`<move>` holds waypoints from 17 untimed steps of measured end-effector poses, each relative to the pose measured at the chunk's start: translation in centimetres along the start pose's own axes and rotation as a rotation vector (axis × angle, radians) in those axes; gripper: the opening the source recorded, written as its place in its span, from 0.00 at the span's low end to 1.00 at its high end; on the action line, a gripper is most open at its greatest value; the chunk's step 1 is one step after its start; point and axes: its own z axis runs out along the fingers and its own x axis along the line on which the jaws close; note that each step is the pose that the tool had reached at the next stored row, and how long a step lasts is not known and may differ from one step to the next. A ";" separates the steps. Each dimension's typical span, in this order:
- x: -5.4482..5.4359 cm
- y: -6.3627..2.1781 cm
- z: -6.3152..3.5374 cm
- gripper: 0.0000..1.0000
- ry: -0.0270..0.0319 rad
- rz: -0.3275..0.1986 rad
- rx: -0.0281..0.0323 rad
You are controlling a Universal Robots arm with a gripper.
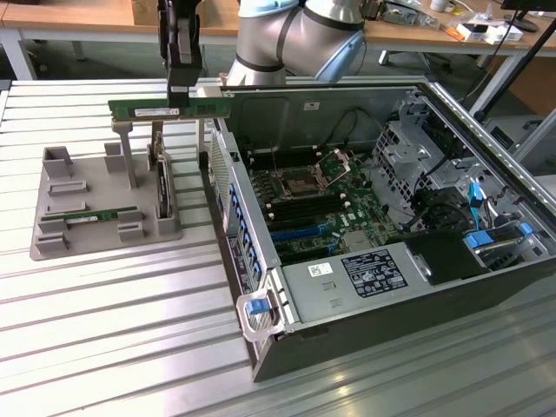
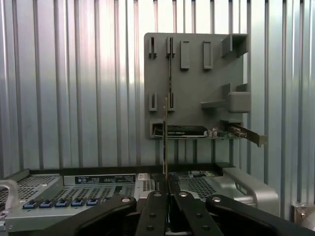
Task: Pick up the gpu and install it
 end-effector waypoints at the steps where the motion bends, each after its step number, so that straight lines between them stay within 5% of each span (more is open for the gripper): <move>1: 0.0 -0.18 0.01 0.12 0.0001 0.000 0.0000; 17: 0.0 -2.61 0.24 0.12 0.0004 0.000 0.0000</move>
